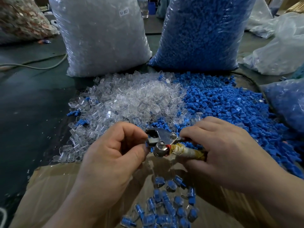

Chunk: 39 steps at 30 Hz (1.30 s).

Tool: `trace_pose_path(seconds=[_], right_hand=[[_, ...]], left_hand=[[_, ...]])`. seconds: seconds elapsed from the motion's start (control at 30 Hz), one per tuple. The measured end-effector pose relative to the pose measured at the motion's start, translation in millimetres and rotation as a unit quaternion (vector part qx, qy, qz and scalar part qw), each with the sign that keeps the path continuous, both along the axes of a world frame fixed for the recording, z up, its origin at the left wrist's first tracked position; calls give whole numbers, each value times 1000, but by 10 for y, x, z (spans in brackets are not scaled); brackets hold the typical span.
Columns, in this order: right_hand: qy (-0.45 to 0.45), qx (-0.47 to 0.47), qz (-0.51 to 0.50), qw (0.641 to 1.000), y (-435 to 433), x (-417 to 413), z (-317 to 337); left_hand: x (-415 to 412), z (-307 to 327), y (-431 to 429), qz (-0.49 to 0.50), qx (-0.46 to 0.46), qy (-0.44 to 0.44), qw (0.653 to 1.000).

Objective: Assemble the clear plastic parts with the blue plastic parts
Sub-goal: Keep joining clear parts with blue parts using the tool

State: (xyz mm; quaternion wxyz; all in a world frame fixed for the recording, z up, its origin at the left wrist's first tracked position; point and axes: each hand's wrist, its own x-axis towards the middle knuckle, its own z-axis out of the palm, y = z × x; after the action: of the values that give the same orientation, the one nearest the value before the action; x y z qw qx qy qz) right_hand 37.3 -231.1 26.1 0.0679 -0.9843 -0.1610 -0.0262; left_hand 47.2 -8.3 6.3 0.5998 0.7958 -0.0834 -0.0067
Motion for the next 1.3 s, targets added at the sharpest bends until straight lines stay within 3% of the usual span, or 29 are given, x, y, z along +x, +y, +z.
trace_pose_path(seconds=[0.1, 0.27, 0.43, 0.53, 0.63, 0.73, 0.83, 0.97, 1.07, 1.17, 1.23, 1.27, 1.3], right_hand=[[-30, -37, -40, 998, -61, 57, -29], [10, -93, -73, 993, -88, 221, -52], [6, -47, -71, 996, -20, 230, -37], [-80, 18, -18, 996, 185, 88, -21], [-104, 44, 70, 991, 353, 2, -53], [-125, 43, 84, 988, 336, 9, -57], [-125, 68, 78, 987, 299, -5, -66], [-148, 99, 111, 978, 346, -21, -60], [-112, 142, 115, 977, 396, -66, -8], [13, 291, 26, 956, 437, -147, 51], [141, 408, -42, 901, 404, -147, 62], [172, 409, -60, 894, 380, -145, 64], [172, 362, -58, 914, 356, -137, 62]], left_hand=[[53, -54, 38, 18, -2, 34, 999], [46, -23, -34, -21, -34, 130, 991], [35, -28, -57, -4, -47, 159, 986], [10, -88, -87, 13, -11, 120, 993], [-30, -131, -126, 9, 42, 44, 998], [-81, -84, -151, -13, 45, -6, 999], [-87, -19, -127, -14, -13, 2, 1000], [-19, -28, -67, -28, 35, 27, 999], [-14, -42, -55, -75, -23, 78, 994], [-31, -36, -41, -112, -8, -16, 994], [-53, -31, -37, -134, 42, -89, 986], [-60, -22, -25, -139, 77, -119, 980], [-59, -8, -5, -137, 120, -143, 973]])
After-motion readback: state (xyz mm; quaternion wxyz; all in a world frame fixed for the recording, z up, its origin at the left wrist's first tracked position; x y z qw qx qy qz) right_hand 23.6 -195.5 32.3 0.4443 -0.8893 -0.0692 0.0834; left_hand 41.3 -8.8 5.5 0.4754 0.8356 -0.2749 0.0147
